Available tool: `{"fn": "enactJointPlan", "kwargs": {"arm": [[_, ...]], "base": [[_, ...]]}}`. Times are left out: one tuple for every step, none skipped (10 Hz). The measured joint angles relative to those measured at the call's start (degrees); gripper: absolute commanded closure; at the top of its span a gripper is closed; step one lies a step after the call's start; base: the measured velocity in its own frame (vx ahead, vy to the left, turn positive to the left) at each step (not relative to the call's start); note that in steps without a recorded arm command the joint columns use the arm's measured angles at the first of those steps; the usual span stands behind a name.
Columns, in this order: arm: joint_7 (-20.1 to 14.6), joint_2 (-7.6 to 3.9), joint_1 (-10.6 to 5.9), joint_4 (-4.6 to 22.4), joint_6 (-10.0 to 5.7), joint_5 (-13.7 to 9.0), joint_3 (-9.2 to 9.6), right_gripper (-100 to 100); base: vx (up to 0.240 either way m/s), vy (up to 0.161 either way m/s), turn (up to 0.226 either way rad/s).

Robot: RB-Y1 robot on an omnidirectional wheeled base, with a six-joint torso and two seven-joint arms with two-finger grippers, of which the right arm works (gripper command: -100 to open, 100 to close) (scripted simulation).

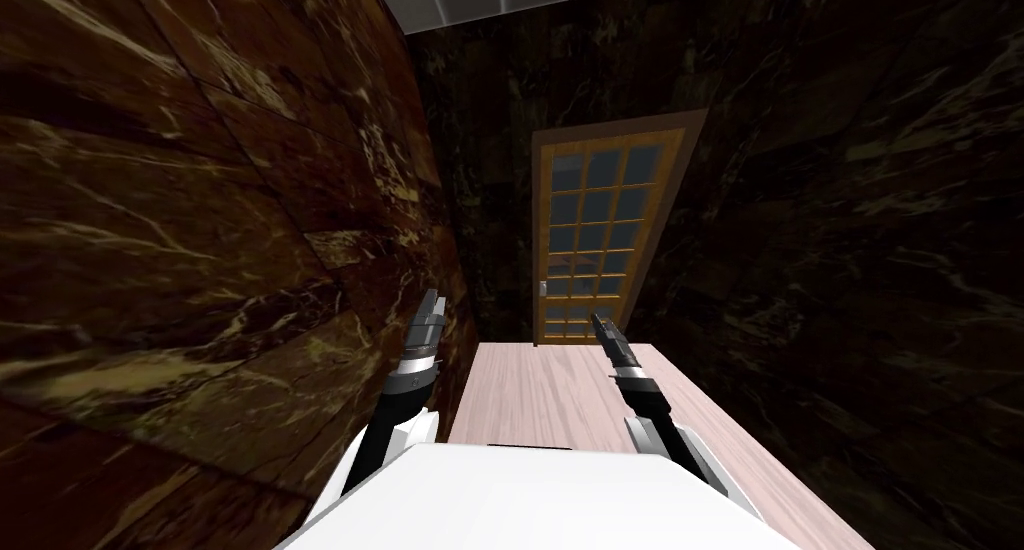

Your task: Pull the door open

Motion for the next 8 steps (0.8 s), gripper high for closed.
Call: {"fn": "enactJointPlan", "kwargs": {"arm": [[0.8, -0.17, -0.50, 1.5, -0.45, 0.4, -0.43, -100], [1.7, -0.32, -1.18, 3.1, -0.85, 0.8, -0.86, -100], [2.7, -0.18, -1.54, 4.6, -1.43, 1.4, -1.13, -100], [3.7, -0.19, -1.99, 5.7, -1.68, 1.9, -1.42, -100], [4.6, -0.19, -2.36, 6.7, -1.83, 2.4, -1.70, -100], [5.4, -0.35, -2.88, 8.4, -2.37, 2.8, -2.14, -100], [6.3, -0.40, -3.29, 9.8, -2.91, 3.2, -2.53, -100], [7.1, -0.63, -3.72, 11.2, -3.37, 3.6, -2.97, -100]], "base": [[0.102, 0.035, -0.005], [0.117, 0.020, -0.003], [0.105, 0.020, -0.001], [0.097, 0.018, -0.003], [0.090, 0.026, -0.001], [0.097, 0.021, -0.005], [0.101, 0.020, -0.002], [0.104, 0.017, -0.003]]}}
